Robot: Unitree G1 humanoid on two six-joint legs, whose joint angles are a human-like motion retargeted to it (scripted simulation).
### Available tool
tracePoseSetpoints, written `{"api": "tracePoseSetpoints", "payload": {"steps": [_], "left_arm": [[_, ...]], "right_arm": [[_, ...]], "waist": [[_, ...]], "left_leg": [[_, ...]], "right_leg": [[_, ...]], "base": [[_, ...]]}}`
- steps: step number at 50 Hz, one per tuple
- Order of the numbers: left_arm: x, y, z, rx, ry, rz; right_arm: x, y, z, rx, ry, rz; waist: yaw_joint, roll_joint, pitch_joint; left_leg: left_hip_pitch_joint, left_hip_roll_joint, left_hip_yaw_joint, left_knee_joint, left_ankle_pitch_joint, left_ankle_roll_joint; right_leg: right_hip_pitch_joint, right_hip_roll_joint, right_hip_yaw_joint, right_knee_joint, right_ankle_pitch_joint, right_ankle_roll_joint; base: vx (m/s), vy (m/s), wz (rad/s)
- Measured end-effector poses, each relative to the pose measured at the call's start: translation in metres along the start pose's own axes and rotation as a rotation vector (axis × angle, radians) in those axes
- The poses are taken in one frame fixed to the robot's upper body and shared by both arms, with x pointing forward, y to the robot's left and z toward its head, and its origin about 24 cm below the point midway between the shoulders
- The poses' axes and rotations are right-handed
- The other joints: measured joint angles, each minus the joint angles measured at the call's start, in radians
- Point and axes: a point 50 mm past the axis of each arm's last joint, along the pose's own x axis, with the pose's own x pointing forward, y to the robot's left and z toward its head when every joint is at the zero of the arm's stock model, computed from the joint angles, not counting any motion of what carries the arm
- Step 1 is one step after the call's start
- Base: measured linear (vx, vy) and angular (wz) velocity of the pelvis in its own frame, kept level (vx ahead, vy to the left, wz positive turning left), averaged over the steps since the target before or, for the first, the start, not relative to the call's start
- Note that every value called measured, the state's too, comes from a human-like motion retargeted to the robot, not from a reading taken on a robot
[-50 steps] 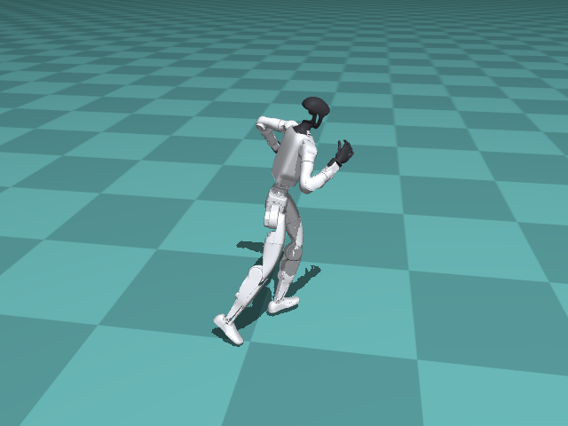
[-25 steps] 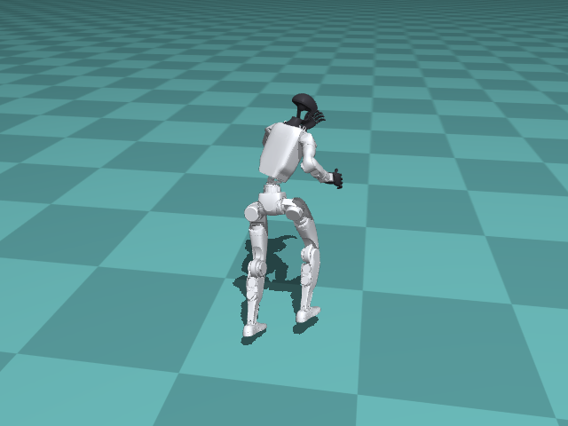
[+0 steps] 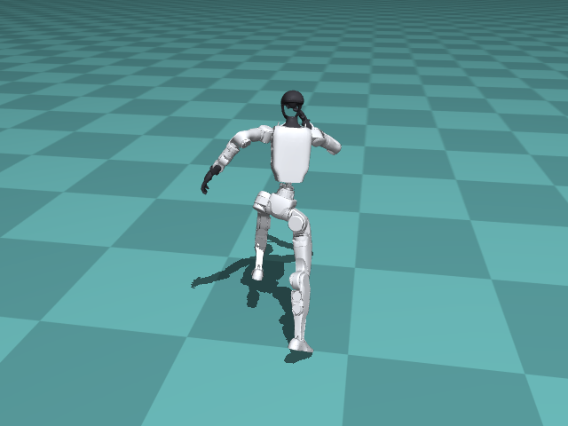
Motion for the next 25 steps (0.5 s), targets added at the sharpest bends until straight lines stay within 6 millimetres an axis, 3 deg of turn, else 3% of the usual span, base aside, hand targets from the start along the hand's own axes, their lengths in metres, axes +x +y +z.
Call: {"api": "tracePoseSetpoints", "payload": {"steps": [3, 6, 8, 10, 11, 13, 15, 17, 19, 20, 22, 25], "left_arm": [[0.000, 0.010, 0.016, -0.064, -0.067, 0.013], [-0.005, 0.008, 0.024, -0.145, -0.144, 0.092], [0.001, 0.003, 0.049, -0.195, -0.264, 0.135], [0.012, -0.009, 0.093, -0.270, -0.450, 0.131], [0.019, -0.020, 0.123, -0.329, -0.570, 0.117], [0.024, -0.042, 0.190, -0.493, -0.829, 0.086], [0.014, -0.067, 0.280, -0.737, -1.115, 0.012], [-0.033, -0.085, 0.375, -0.965, -1.420, -0.134], [-0.110, -0.084, 0.437, -1.076, -1.749, -0.246], [-0.152, -0.079, 0.454, -1.096, -1.917, -0.277], [-0.217, -0.068, 0.465, -1.029, -2.210, -0.307], [-0.278, -0.067, 0.460, -0.802, -2.500, -0.407]], "right_arm": [[0.007, 0.012, 0.026, 0.028, -0.134, 0.094], [-0.007, 0.029, 0.034, 0.186, -0.131, 0.085], [-0.026, 0.035, 0.031, 0.280, -0.044, 0.055], [-0.047, 0.043, 0.023, 0.345, 0.088, 0.054], [-0.061, 0.049, 0.015, 0.369, 0.180, 0.051], [-0.099, 0.061, -0.006, 0.411, 0.425, -0.003], [-0.157, 0.072, -0.028, 0.398, 0.752, -0.097], [-0.216, 0.064, -0.024, 0.371, 1.018, -0.160], [-0.248, 0.036, 0.002, 0.335, 1.150, -0.141], [-0.254, 0.020, 0.016, 0.315, 1.188, -0.090], [-0.263, -0.010, 0.036, 0.273, 1.290, 0.077], [-0.281, -0.048, 0.053, 0.204, 1.501, 0.345]], "waist": [[0.017, 0.025, -0.023], [-0.053, 0.064, -0.029], [-0.070, 0.130, -0.006], [-0.097, 0.181, 0.020], [-0.129, 0.170, 0.041], [-0.213, 0.133, 0.093], [-0.300, 0.130, 0.131], [-0.414, 0.189, 0.134], [-0.611, 0.266, 0.119], [-0.729, 0.307, 0.109], [-0.947, 0.379, 0.091], [-1.138, 0.449, 0.058]], "left_leg": [[0.157, 0.010, 0.031, -0.449, 0.009, 0.015], [0.436, -0.089, 0.025, -1.092, 0.071, -0.079], [0.648, -0.108, -0.022, -1.457, 0.154, -0.149], [0.756, -0.104, -0.105, -1.579, 0.253, -0.153], [0.750, -0.133, -0.146, -1.521, 0.225, -0.090], [0.706, -0.192, -0.212, -1.304, 0.083, 0.035], [0.657, -0.193, -0.259, -1.089, -0.069, 0.070], [0.709, -0.149, -0.303, -1.105, -0.095, 0.047], [0.798, -0.112, -0.373, -1.221, -0.028, 0.023], [0.841, -0.092, -0.415, -1.288, 0.030, 0.008], [0.917, -0.032, -0.475, -1.421, 0.239, -0.065], [1.028, 0.069, -0.437, -1.587, 0.569, -0.226]], "right_leg": [[0.083, 0.060, 0.080, 0.055, 0.032, 0.008], [0.119, 0.148, 0.167, 0.348, -0.089, 0.021], [0.115, 0.209, 0.171, 0.666, -0.202, -0.004], [0.051, 0.204, 0.128, 1.042, -0.323, -0.089], [-0.013, 0.172, 0.127, 1.235, -0.395, -0.120], [-0.139, 0.144, 0.156, 1.586, -0.550, -0.145], [-0.297, 0.196, 0.186, 1.858, -0.690, -0.147], [-0.469, 0.233, 0.137, 1.969, -0.751, -0.177], [-0.585, 0.201, 0.030, 1.930, -0.771, -0.195], [-0.626, 0.170, -0.032, 1.875, -0.770, -0.197], [-0.673, 0.117, -0.132, 1.677, -0.728, -0.182], [-0.709, 0.106, -0.197, 1.269, -0.631, -0.126]], "base": [[1.65, 0.46, 0.27], [1.63, 0.46, 0.73], [1.62, 0.46, 0.30], [1.50, 0.38, 0.55], [1.38, 0.26, 1.08], [1.30, 0.11, 1.48], [1.29, -0.02, 1.27], [1.34, -0.08, 1.24], [1.42, -0.19, 2.12], [1.46, -0.35, 2.59], [1.47, -0.55, 2.35], [1.47, -0.79, 1.09]]}}
